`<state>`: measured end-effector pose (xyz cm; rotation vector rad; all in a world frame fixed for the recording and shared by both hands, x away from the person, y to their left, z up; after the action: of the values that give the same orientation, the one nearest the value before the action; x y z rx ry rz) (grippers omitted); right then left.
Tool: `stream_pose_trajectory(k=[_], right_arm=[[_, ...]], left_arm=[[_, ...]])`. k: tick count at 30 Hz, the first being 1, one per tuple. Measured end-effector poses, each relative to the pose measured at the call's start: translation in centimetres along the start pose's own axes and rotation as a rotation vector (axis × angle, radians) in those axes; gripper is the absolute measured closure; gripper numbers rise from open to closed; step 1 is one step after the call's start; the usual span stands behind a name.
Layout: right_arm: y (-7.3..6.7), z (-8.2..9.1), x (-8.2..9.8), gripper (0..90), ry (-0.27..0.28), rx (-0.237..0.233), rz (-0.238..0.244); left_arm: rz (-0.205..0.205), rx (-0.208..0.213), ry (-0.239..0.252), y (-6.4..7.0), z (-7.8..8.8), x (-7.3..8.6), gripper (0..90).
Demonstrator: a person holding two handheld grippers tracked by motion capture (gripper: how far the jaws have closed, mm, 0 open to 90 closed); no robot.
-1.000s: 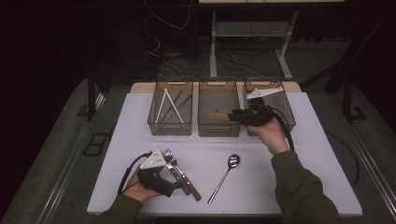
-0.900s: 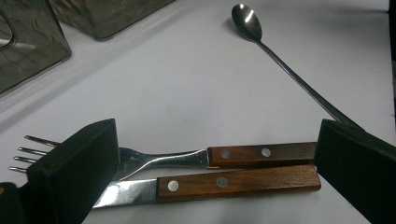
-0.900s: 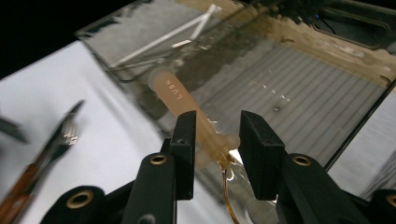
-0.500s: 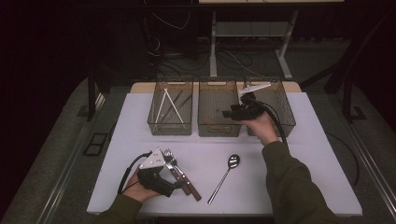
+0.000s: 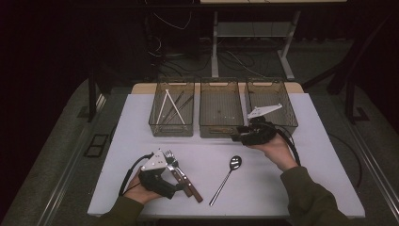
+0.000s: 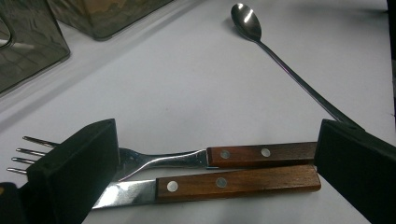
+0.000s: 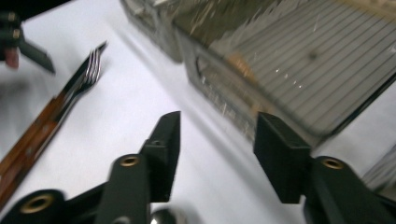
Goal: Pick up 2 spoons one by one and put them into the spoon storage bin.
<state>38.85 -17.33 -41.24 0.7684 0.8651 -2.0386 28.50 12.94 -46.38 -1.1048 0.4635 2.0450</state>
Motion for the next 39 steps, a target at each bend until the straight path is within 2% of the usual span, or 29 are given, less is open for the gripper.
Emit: stream_pose_trajectory(k=[2, 7, 10, 13, 16, 20, 26, 39], right_arm=[[-0.2, 0.0, 0.8, 64.1, -0.015, 0.004, 0.008], [-0.9, -1.2, 2.3, 83.1, -0.073, -0.023, 0.018], [-1.5, -2.4, 2.8, 90.0, -0.123, -0.038, 0.038], [-2.1, -3.7, 3.1, 90.0, -0.163, -0.049, 0.053], [-2.4, -4.6, 3.5, 90.0, -0.207, -0.034, 0.064], [-2.4, -5.0, 3.9, 90.0, -0.247, -0.018, 0.062], [-2.2, -4.6, 4.2, 90.0, -0.276, 0.012, 0.06], [-2.1, -3.3, 5.3, 90.0, -0.308, 0.028, 0.043]], left_arm=[[0.002, -0.001, -0.001, 0.0, 0.0, 0.0, 0.0], [0.001, -0.002, -0.004, 0.0, 0.0, 0.0, 0.0], [-0.002, -0.003, -0.005, 0.0, 0.0, 0.0, 0.0], [-0.003, -0.003, -0.005, 0.0, 0.0, 0.0, 0.0], [-0.003, -0.002, -0.004, 0.0, 0.0, 0.0, 0.0], [-0.004, -0.002, -0.004, 0.0, 0.0, 0.0, 0.0], [0.0, -0.003, -0.004, 0.0, 0.0, 0.0, 0.0], [-0.005, -0.003, -0.006, 0.0, 0.0, 0.0, 0.0]])
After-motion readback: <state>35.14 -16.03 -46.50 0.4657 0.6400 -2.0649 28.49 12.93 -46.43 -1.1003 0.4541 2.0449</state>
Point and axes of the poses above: each handheld gripper's, and its own axes: z roughly backward along the jaws, x roughly out of its underside, y roughly to its right, the point moved 4 cm from there along -z, roughly forward along the jaws, and after that the axes turned 13 degrees about -x, right-handed, at the moved point
